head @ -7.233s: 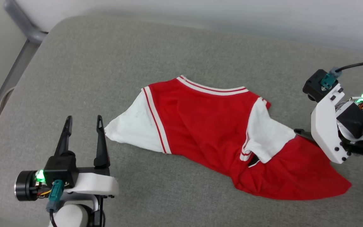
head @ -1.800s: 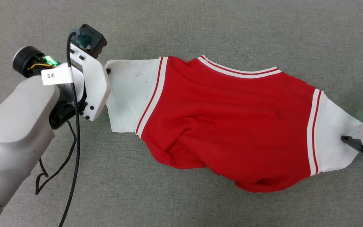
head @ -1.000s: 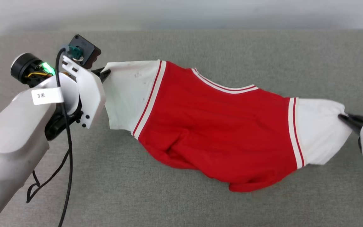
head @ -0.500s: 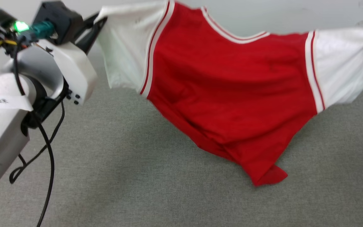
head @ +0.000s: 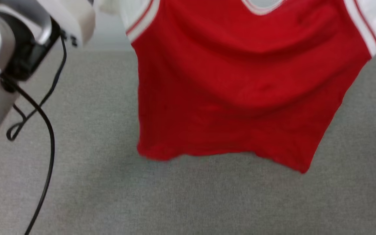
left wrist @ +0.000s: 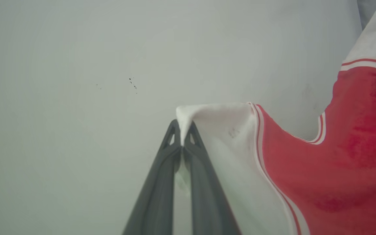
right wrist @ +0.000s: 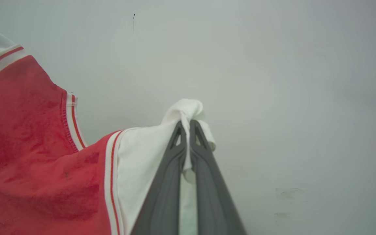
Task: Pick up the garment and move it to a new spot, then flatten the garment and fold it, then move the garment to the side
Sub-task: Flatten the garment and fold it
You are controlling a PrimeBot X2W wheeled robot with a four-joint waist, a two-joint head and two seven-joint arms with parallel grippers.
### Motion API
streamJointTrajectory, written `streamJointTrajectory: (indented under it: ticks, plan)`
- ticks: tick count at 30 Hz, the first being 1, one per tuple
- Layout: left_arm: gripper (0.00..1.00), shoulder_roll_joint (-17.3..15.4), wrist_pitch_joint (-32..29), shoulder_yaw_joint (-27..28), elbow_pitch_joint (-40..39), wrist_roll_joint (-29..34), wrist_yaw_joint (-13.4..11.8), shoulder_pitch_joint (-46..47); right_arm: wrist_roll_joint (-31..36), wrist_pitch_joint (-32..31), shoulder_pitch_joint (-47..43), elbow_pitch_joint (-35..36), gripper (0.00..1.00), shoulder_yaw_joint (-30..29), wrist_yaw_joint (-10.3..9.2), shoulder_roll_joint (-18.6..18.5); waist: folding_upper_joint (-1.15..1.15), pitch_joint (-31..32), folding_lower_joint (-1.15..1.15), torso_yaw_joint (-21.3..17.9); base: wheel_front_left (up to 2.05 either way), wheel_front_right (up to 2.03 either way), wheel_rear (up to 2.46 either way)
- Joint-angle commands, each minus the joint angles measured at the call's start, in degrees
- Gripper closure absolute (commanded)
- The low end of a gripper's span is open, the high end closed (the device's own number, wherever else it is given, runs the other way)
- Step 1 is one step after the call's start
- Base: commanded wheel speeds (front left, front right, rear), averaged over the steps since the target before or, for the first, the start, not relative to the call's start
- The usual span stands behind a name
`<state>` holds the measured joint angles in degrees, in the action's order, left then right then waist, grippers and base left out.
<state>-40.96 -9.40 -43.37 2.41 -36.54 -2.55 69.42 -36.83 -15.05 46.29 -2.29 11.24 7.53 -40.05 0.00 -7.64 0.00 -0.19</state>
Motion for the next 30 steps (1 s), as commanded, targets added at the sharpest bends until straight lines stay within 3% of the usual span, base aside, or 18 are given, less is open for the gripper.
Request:
streamJointTrajectory:
  ticks: [1,7,15,24,30]
  plan:
    - [1.0,1.0,0.1,0.9,1.6,0.2,0.5,3.1,1.0,-0.8,3.9,0.1,1.0,-0.4,-0.08,1.0,0.0,-4.3,0.0,0.1,0.0,0.0,0.0]
    - [1.0,4.3,1.1,2.8,8.5,1.5,2.1,13.9,4.1,-2.9,17.7,-2.9,1.0,0.6,-0.08,2.8,0.0,-13.3,0.0,0.1,0.0,0.0,0.0]
    - [1.0,8.1,3.7,5.3,19.9,3.6,4.0,29.4,8.7,-3.0,39.4,-12.2,1.0,3.3,-0.08,4.6,0.0,-22.8,0.0,0.3,0.0,0.0,0.0]
    - [1.0,11.0,7.1,6.9,30.8,4.1,5.2,40.2,11.3,1.2,56.2,-26.5,1.0,9.1,-0.08,7.2,0.0,-26.8,0.0,0.5,0.0,0.0,0.0]
    - [1.0,12.4,9.7,6.3,37.0,4.0,6.5,41.8,10.1,5.4,60.6,-35.2,1.0,13.7,-0.08,8.8,0.0,-27.9,0.0,0.7,0.0,0.0,0.0]
